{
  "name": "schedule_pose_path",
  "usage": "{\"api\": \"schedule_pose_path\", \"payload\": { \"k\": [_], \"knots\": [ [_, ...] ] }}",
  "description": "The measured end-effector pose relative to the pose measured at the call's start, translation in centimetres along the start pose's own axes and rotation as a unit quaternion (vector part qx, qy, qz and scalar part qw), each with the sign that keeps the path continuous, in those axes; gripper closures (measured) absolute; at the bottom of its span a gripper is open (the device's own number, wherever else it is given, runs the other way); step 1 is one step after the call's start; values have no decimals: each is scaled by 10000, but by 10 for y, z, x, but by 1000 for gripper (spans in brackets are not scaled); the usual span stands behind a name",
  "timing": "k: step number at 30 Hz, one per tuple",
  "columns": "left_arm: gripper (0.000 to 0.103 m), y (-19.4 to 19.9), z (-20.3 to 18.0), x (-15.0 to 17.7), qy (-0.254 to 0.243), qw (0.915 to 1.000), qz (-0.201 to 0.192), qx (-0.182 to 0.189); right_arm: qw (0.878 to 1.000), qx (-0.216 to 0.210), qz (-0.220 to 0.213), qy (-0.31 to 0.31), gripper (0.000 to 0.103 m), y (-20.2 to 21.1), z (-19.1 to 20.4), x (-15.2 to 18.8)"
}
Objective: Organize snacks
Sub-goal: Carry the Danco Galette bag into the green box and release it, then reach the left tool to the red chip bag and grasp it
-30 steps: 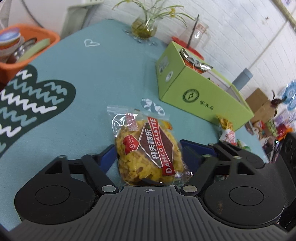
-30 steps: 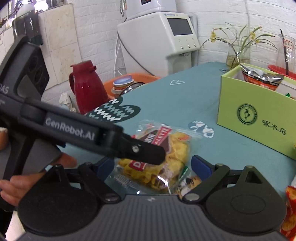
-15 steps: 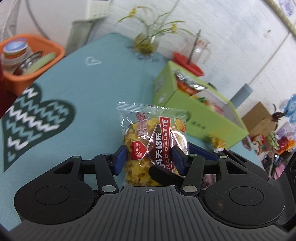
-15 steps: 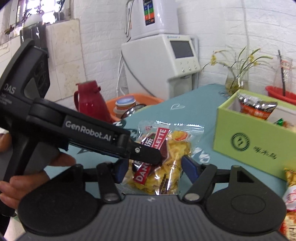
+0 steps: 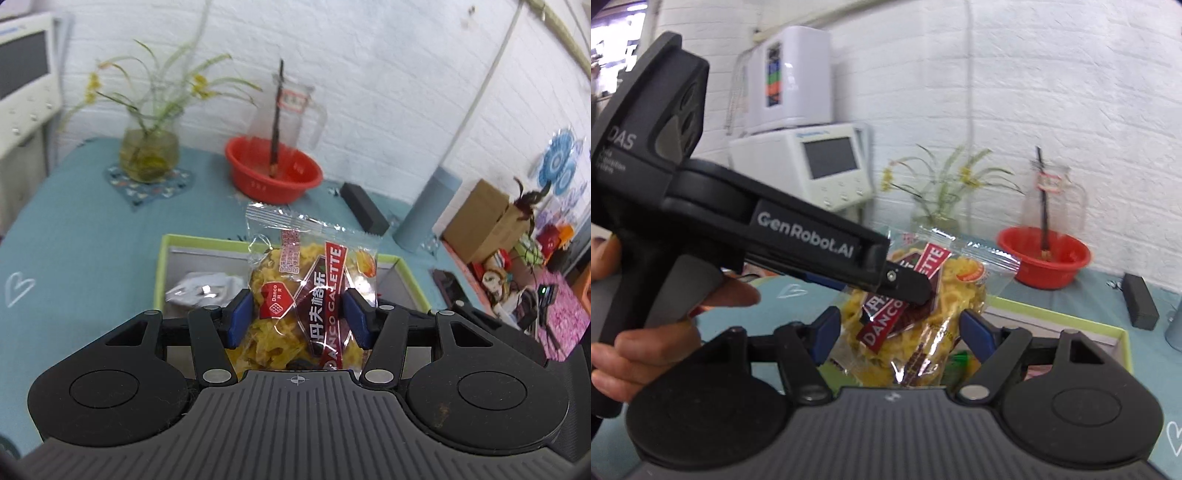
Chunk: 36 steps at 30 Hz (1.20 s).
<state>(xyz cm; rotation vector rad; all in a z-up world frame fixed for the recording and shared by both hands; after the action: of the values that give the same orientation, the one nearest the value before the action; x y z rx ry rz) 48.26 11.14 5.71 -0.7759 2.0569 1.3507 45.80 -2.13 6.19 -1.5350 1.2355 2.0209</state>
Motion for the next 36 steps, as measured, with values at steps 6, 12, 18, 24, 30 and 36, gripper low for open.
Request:
{"api": "schedule_pose_path", "payload": {
  "k": [6, 12, 18, 24, 30, 36],
  "knots": [
    [61, -56, 3, 10, -113, 9991, 412, -77, 9976, -43, 588, -350, 19, -42, -32, 19],
    [40, -30, -2, 16, -151, 9996, 219, 81, 9975, -223, 335, -587, 12, -17, -29, 20],
    [24, 55, -4, 40, -186, 9983, -519, 174, 9981, 150, -276, -537, 8, 68, -12, 44],
    [24, 81, -6, 111, 127, 9983, -206, 528, 9941, 282, 62, -1044, 9, 114, 5, 119],
    [37, 43, -33, 147, 224, 9938, 702, 835, 9912, 451, 391, -1178, 9, 114, 10, 150],
    [56, 0, -71, 151, -141, 9883, 1273, 831, 9932, 130, 398, -1086, 9, 114, 17, 149]
  ]
}}
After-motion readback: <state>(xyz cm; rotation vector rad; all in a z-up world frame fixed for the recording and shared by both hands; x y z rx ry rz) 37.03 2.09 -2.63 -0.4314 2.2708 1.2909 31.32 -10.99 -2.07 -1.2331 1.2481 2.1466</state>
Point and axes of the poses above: each gripper's, at about its wrist camera, not at the fingertips, and y roughly against the way its jaws point, z to its left, x to its underside, the point moved 3 cm from there along -y, roughly the way its jaws point, and after that the axes turned 1 degree about -x, right-handed, at the moved point
